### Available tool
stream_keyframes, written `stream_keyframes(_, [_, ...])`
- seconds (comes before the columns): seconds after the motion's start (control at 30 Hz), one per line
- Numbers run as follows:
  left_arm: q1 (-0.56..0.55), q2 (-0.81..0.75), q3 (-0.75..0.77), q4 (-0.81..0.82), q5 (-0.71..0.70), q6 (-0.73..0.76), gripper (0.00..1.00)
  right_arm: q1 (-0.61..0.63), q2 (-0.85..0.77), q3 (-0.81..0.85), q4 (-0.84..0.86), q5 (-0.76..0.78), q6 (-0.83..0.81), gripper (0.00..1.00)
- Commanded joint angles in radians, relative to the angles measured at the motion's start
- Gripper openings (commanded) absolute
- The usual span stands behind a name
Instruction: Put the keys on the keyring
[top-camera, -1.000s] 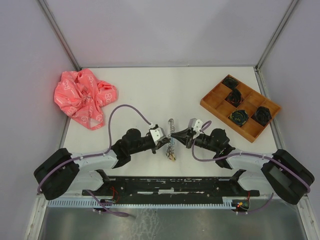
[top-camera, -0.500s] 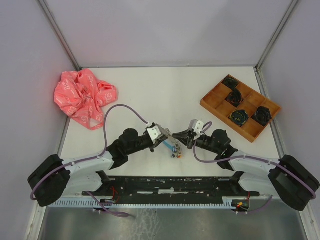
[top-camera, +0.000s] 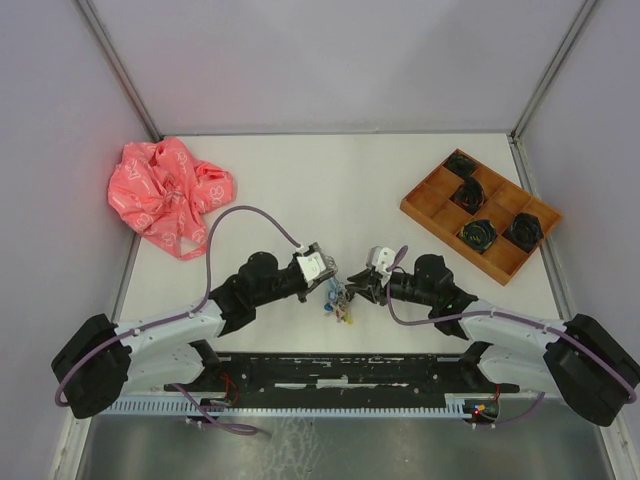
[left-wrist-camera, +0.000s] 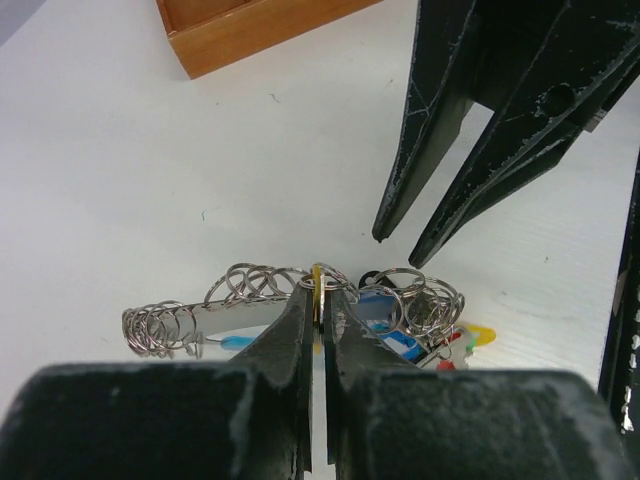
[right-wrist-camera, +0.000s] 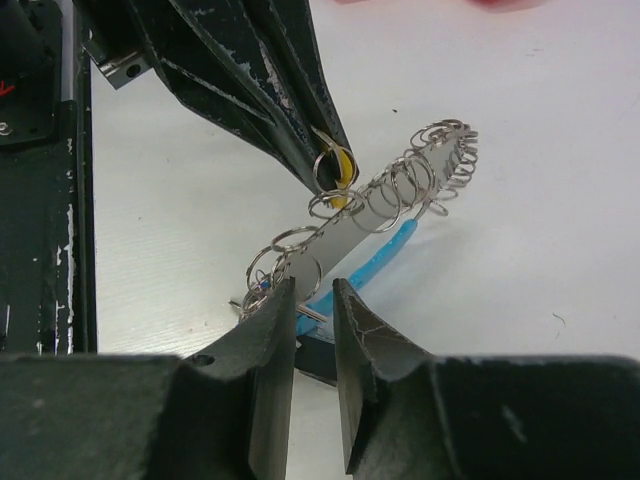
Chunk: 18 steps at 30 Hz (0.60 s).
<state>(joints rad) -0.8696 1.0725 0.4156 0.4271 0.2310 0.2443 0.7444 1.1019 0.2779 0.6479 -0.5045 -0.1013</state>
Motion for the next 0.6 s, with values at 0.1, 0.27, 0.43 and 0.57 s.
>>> stream_keyframes(0.1, [0.005, -0.031, 0.064, 0.002, 0.109, 0.095, 0.03, 0.002, -0.044, 0.119, -0.165, -0.053, -0.133, 0.37])
stream_keyframes(0.27, [0.005, -0.05, 0.065, -0.06, 0.152, 0.156, 0.03, -0.009, -0.058, 0.205, -0.354, -0.092, -0.284, 0.42])
stream_keyframes(0.43, [0.004, -0.068, 0.059, -0.082, 0.201, 0.197, 0.03, -0.031, -0.031, 0.293, -0.527, -0.246, -0.466, 0.44])
stream_keyframes(0.57, [0.004, -0.065, 0.065, -0.096, 0.227, 0.213, 0.03, -0.033, 0.03, 0.369, -0.659, -0.327, -0.601, 0.44])
